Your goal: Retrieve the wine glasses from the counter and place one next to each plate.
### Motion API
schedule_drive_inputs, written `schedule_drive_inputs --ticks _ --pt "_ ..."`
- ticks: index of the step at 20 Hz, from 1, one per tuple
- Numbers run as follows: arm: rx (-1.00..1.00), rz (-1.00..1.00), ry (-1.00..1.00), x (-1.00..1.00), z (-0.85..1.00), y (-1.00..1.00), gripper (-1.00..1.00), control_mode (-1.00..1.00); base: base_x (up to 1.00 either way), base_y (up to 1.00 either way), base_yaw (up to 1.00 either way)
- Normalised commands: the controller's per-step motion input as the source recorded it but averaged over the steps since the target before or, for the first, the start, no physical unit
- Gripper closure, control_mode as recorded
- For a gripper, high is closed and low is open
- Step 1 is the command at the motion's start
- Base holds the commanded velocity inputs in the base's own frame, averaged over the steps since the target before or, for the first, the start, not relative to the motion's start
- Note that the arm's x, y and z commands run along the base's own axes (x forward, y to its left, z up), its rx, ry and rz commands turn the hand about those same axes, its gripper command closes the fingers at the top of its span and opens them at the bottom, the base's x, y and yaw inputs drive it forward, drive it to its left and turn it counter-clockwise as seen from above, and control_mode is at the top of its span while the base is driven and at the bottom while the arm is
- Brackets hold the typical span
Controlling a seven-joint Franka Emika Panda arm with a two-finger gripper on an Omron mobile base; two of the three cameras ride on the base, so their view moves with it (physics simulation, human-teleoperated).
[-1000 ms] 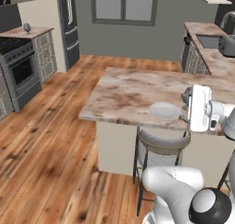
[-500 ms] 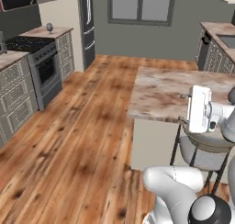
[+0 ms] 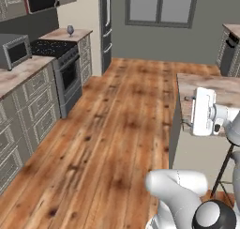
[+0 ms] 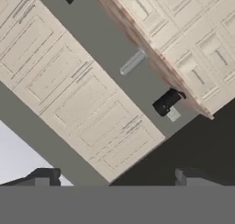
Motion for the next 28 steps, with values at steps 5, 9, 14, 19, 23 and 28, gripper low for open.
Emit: schedule_drive_inputs --ticks 5,9,14,19,23,28 --pt "0.0 0.0 0.0 0.0 0.0 0.0 -1.0 1.0 1.0 1.0 -0.01" --pt "0.0 0.0 0.0 0.0 0.0 0.0 -1.0 1.0 1.0 1.0 -0.06" --pt "0.0 0.0 0.0 0.0 0.0 0.0 -1.0 1.0 1.0 0.94 -0.14" --pt "0.0 0.0 0.0 0.0 0.0 0.0 -1.0 1.0 1.0 0.17 -0.06" --pt "0.0 0.0 0.0 0.0 0.0 0.0 -1.0 1.0 1.0 -0.23 0.01" --pt "0.0 0.0 0.0 0.0 0.0 0.0 -1.0 1.0 1.0 -0.38 0.14"
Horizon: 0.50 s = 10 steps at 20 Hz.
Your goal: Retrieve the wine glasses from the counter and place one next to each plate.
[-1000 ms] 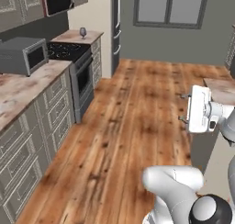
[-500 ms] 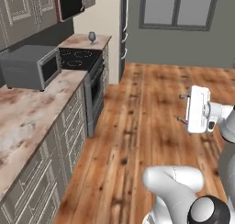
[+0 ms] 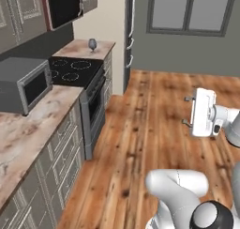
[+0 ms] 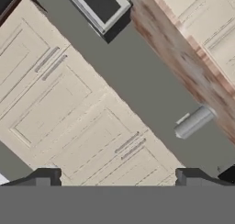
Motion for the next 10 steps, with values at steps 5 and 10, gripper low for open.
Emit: schedule_drive_inputs --ticks 5,10 --pt "0.0 0.0 0.0 0.0 0.0 0.0 -1.0 1.0 1.0 -0.05 0.17" --pt "0.0 0.0 0.0 0.0 0.0 0.0 -1.0 1.0 1.0 -0.14 0.18"
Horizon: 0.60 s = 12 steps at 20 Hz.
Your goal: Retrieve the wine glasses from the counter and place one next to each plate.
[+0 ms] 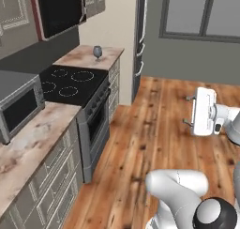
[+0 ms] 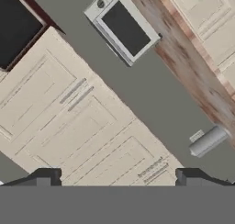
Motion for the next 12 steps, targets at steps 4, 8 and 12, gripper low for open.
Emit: schedule_drive_inputs --ticks 4,8,12 --pt "0.0 0.0 0.0 0.0 0.0 0.0 -1.0 1.0 1.0 -0.21 0.18" --pt "0.0 0.0 0.0 0.0 0.0 0.0 -1.0 1.0 1.0 -0.36 0.21" --pt "0.0 0.0 0.0 0.0 0.0 0.0 -1.0 1.0 1.0 -0.32 0.27"
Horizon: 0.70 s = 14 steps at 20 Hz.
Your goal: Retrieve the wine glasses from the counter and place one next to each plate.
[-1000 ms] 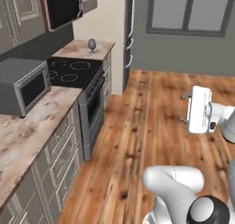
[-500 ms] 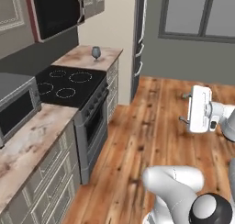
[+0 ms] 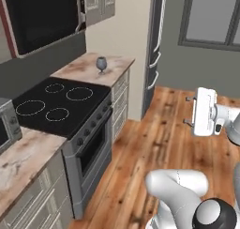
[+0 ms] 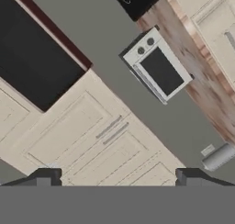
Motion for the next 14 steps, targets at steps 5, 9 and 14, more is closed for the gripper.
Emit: schedule_drive_inputs --ticks 5,9,14 --pt "0.0 0.0 0.0 0.0 0.0 0.0 -1.0 1.0 1.0 -0.22 0.26" --pt "0.0 0.0 0.0 0.0 0.0 0.0 -1.0 1.0 1.0 -0.26 0.3" --pt "0.0 0.0 0.0 0.0 0.0 0.0 -1.0 1.0 1.0 -0.24 0.34"
